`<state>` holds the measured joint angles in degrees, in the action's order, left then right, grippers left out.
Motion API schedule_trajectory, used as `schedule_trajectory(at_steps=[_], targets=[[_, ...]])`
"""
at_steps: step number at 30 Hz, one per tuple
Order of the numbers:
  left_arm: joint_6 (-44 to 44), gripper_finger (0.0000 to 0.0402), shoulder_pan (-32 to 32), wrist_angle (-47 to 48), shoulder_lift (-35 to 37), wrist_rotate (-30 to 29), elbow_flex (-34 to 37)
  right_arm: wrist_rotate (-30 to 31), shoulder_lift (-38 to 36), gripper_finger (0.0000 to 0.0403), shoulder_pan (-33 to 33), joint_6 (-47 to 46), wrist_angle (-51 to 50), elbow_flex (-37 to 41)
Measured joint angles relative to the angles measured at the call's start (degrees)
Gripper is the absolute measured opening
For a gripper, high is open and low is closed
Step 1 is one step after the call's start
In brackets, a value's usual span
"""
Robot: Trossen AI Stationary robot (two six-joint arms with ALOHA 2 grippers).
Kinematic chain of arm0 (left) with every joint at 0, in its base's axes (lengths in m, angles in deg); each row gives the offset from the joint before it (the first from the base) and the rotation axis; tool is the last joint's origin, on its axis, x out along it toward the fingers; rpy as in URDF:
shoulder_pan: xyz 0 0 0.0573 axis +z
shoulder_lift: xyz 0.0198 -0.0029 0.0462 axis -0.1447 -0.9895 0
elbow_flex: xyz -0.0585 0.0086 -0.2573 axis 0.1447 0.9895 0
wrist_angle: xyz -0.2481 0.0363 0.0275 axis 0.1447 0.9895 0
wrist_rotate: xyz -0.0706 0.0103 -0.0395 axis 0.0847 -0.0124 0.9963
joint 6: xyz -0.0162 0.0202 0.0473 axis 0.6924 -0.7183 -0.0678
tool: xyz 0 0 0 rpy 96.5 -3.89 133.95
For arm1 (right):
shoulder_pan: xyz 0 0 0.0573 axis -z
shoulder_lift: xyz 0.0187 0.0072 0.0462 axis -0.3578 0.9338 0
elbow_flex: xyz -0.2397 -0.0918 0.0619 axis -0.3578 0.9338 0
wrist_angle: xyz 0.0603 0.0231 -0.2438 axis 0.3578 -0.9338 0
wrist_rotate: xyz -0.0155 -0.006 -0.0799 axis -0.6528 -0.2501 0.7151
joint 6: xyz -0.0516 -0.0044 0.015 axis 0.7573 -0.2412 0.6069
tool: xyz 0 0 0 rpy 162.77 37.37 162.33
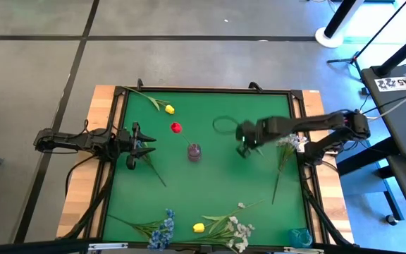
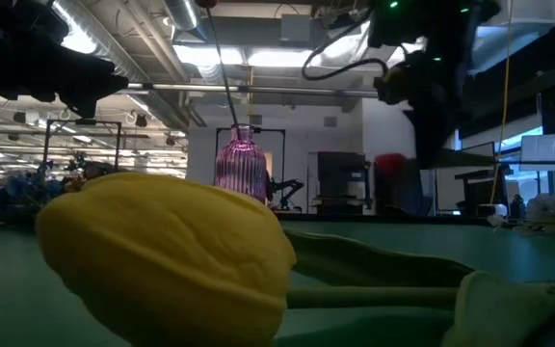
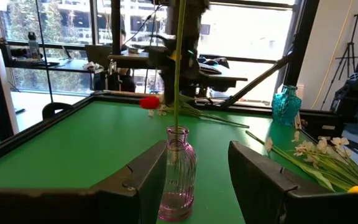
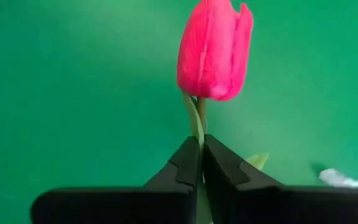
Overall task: Sort flowers into vase by color
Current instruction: Put the red tulip into the purple vase
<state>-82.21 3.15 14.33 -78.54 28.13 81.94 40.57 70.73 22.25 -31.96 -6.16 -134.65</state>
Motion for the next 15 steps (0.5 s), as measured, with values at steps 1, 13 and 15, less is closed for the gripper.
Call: schedule_trajectory(at_steps=[1,13,15], targets=[[0.0,0.0167,0.0,0.0,0.0,-0.02,0.01,0.47,0.5,0.0015,-2.2,-1.24,1.35,1.0],[0.0,0.0167,0.0,-0.02,0.0,-0.02,0.0,-4.15,11.52,0.009,-8.82,-8.49,18.84,6.66],[-0.01,0.0167,0.01,-0.02,-0.02,-0.02,0.0,-5.22,13.03,0.0104,-8.81,-8.45,19.12,6.51]])
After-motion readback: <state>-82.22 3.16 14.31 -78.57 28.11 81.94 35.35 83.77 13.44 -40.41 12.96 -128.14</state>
